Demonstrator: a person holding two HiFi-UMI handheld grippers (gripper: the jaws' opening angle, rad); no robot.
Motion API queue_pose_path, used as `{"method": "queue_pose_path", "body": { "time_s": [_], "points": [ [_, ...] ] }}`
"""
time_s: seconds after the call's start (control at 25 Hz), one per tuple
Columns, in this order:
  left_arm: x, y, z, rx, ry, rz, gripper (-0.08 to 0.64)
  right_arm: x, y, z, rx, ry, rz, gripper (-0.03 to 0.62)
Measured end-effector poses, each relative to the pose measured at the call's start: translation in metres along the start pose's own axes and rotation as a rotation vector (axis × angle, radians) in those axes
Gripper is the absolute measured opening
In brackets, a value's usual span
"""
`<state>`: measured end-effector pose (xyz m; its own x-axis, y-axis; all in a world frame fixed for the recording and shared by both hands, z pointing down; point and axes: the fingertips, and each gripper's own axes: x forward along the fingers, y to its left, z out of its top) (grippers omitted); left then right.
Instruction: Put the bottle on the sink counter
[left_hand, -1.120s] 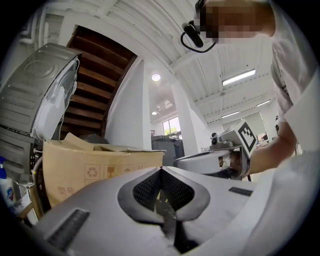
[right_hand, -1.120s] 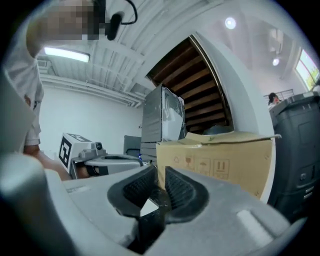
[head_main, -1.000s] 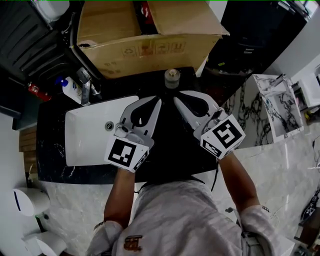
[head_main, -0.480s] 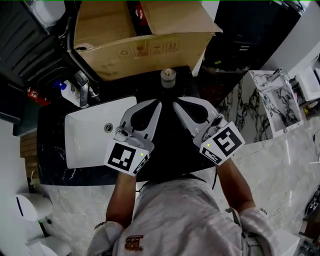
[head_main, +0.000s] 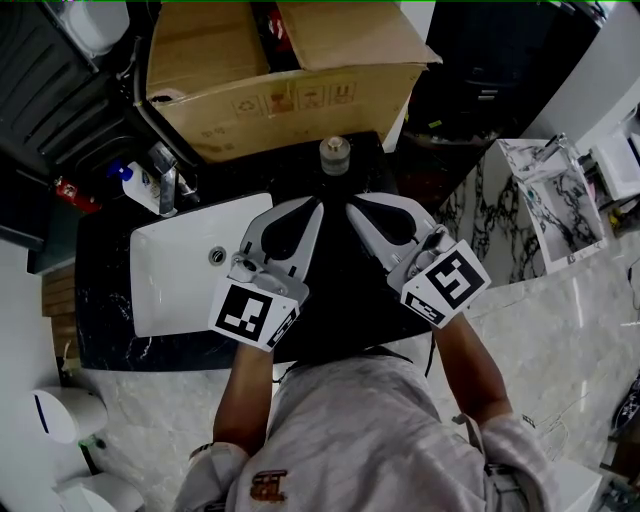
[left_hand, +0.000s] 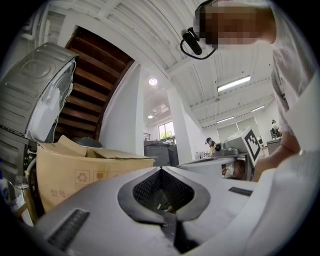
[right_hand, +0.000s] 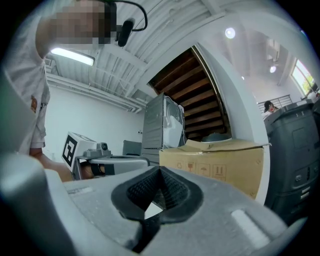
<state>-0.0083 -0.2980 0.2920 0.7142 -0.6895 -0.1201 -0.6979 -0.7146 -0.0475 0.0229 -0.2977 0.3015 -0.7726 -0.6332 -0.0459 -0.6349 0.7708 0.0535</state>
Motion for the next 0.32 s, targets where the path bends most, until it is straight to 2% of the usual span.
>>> {"method": "queue_pose_path", "body": {
  "time_s": [0.32],
  "points": [
    [-0.0009,0.0005,-0.0007,0.001,0.002,0.007,0.002,0.0001,0.0002,-0.0024,0.002,0.005,0.007,0.000]
  ]
}}
